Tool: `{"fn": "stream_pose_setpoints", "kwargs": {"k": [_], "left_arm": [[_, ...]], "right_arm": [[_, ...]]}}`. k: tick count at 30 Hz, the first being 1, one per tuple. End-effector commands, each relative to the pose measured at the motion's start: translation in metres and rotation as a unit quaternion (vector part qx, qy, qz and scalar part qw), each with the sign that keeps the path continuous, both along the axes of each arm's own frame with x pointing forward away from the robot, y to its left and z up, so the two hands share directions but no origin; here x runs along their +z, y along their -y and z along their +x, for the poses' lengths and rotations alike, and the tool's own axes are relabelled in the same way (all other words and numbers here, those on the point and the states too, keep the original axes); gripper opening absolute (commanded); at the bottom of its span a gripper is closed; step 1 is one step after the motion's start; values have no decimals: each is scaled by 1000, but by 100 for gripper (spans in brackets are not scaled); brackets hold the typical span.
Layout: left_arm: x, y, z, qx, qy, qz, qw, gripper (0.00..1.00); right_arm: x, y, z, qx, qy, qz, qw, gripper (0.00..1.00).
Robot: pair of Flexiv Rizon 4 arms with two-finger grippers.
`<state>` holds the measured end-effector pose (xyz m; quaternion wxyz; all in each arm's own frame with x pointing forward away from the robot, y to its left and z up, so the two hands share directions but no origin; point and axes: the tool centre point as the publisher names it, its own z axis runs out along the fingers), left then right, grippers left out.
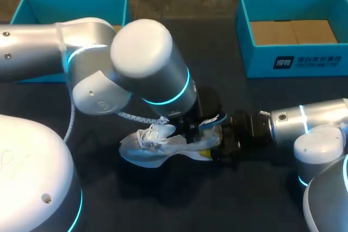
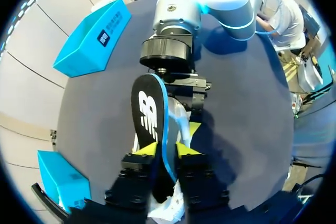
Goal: Take the shoe out of the shoebox, open the shoe tongue, remove and reinsert the insole, then place the shoe into the shoebox
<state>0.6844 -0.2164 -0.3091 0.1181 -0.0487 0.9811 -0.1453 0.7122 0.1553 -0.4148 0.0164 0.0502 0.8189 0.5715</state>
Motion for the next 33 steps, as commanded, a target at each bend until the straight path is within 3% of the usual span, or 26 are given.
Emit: {"fn": "stream_pose_setpoints", "kwargs": {"k": [1,3,4,7,9,33], "left_arm": [[-1,1,-8,7,15,1,1000,13],[-1,-1,-9,9,21,-1,1000,19],[0,-3,-11,14,30,-5,999,31],[1,-4,-14,24,44,-9,999,44],[0,-3,-15,33,61,-8,998,47],[-27,15,-1,86,123,-2,989,49]], "right_arm": [[1,-1,0,0,-1,-2,1000,0],[1,-1,0,0,-1,-2,1000,0],[1,-1,0,0,-1,-2,1000,0],[1,-1,0,0,-1,-2,1000,0],[1,-1,0,0,-1,-2,1000,0],[1,-1,0,0,-1,-2,1000,0]]}}
